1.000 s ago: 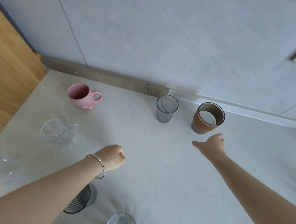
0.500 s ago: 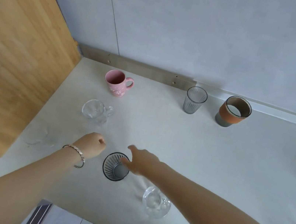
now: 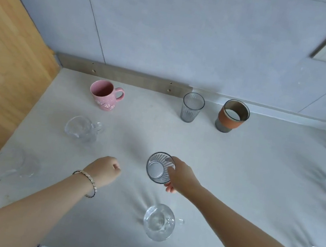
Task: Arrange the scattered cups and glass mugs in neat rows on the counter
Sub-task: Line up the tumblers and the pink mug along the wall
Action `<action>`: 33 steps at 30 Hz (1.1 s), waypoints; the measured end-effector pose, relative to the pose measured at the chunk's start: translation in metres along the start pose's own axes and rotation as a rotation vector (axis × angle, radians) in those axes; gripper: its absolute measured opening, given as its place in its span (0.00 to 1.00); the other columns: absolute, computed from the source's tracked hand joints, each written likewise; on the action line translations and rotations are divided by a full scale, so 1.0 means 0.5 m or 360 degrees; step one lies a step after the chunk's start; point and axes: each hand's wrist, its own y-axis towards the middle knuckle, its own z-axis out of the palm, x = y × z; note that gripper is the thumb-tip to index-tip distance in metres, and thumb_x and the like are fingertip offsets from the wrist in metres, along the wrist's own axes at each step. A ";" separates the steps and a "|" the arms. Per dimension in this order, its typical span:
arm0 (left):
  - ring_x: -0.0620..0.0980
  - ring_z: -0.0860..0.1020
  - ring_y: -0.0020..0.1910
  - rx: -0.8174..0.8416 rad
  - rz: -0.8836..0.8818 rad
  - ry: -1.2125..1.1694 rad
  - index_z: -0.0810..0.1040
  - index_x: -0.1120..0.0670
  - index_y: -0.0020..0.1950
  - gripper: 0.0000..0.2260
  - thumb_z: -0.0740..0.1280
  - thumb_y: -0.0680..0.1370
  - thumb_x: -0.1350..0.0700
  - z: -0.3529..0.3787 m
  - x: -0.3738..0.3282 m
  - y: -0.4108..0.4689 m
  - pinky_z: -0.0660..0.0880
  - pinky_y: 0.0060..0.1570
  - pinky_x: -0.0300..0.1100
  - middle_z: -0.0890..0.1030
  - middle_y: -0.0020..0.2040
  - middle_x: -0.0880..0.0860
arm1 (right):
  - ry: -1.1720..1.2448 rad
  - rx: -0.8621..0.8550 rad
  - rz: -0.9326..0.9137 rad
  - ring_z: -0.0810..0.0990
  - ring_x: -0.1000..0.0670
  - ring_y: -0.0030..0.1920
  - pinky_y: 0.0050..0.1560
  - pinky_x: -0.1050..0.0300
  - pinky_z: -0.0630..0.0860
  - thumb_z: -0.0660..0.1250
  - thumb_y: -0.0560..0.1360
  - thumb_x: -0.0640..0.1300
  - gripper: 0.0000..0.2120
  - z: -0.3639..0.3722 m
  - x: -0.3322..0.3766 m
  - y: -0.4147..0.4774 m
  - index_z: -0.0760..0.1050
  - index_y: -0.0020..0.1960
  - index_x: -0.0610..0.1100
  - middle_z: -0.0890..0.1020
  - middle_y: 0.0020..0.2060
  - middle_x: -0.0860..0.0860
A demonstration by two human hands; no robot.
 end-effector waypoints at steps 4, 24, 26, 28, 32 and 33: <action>0.51 0.73 0.44 0.0005 0.0130 0.0058 0.68 0.49 0.33 0.12 0.58 0.76 0.59 0.018 -0.106 0.024 0.66 0.44 0.39 0.75 0.42 0.51 | 0.0150 -0.0287 0.0151 0.75 0.53 0.18 0.23 0.62 0.75 0.49 0.75 0.33 0.19 -0.162 -0.066 -0.001 0.69 0.61 0.45 0.77 0.27 0.45; 0.53 0.76 0.46 0.0083 0.0137 0.0226 0.72 0.52 0.39 0.07 0.57 0.75 0.58 0.133 -0.409 0.125 0.73 0.48 0.46 0.77 0.43 0.50 | 0.0839 -0.0742 0.0755 0.68 0.49 0.07 0.11 0.63 0.69 0.53 0.79 0.37 0.18 -0.592 -0.220 0.187 0.66 0.31 0.34 0.69 0.09 0.43; 0.51 0.75 0.46 0.0097 0.0133 0.0234 0.72 0.52 0.40 0.07 0.57 0.76 0.58 0.137 -0.409 0.132 0.70 0.47 0.42 0.76 0.44 0.49 | 0.0813 -0.0741 0.0731 0.69 0.50 0.08 0.12 0.64 0.70 0.52 0.80 0.37 0.17 -0.595 -0.218 0.199 0.66 0.33 0.36 0.70 0.09 0.44; 0.50 0.75 0.48 0.0097 0.0132 0.0232 0.73 0.52 0.42 0.06 0.57 0.76 0.57 0.137 -0.410 0.136 0.70 0.48 0.41 0.76 0.46 0.49 | 0.0808 -0.0730 0.0698 0.70 0.51 0.09 0.12 0.65 0.70 0.51 0.80 0.37 0.17 -0.598 -0.218 0.209 0.66 0.34 0.37 0.72 0.10 0.45; 0.52 0.78 0.54 0.0100 0.0110 0.0237 0.73 0.52 0.44 0.06 0.57 0.77 0.57 0.129 -0.400 0.134 0.73 0.53 0.42 0.80 0.51 0.51 | 0.0842 -0.0694 0.0591 0.77 0.51 0.17 0.17 0.66 0.73 0.53 0.80 0.43 0.16 -0.587 -0.228 0.209 0.74 0.46 0.33 0.79 0.21 0.46; 0.52 0.78 0.54 0.0104 0.0113 0.0237 0.73 0.52 0.44 0.06 0.57 0.77 0.57 0.125 -0.397 0.132 0.73 0.52 0.43 0.80 0.52 0.52 | 0.0833 -0.0702 0.0530 0.78 0.50 0.23 0.21 0.64 0.75 0.53 0.80 0.45 0.17 -0.577 -0.233 0.205 0.74 0.53 0.33 0.81 0.27 0.45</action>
